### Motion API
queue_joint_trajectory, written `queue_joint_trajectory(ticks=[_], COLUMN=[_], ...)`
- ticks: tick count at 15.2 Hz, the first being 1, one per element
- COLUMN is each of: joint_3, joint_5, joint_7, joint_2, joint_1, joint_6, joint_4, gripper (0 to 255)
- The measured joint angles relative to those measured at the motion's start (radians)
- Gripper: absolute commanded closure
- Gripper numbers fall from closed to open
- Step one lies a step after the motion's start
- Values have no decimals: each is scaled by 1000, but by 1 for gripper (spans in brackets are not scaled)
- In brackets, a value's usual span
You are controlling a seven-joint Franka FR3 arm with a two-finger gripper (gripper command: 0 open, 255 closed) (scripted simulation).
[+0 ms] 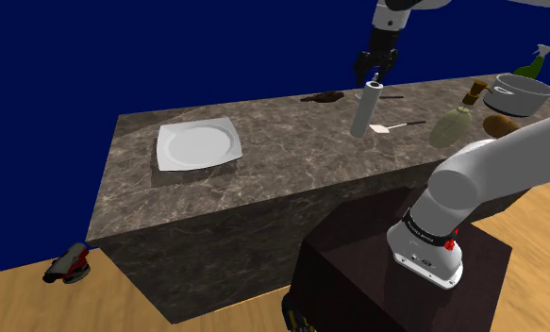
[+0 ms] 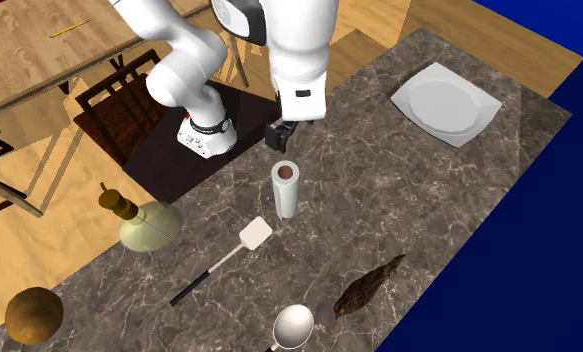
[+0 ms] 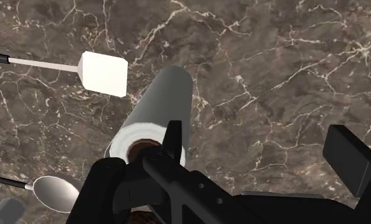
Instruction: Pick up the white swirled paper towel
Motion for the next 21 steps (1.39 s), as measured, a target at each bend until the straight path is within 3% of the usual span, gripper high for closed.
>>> queue_joint_trajectory(ticks=[7,15,16,21], joint_3=[-66,-79,-79,-79], joint_5=[-51,-60,-60,-61], joint_7=[32,36,37,38], joint_2=[128,144,145,144], joint_1=[-73,-82,-82,-82], joint_6=[96,198,202,208], joint_4=[90,10,6,2], gripper=[0,0,255,255])
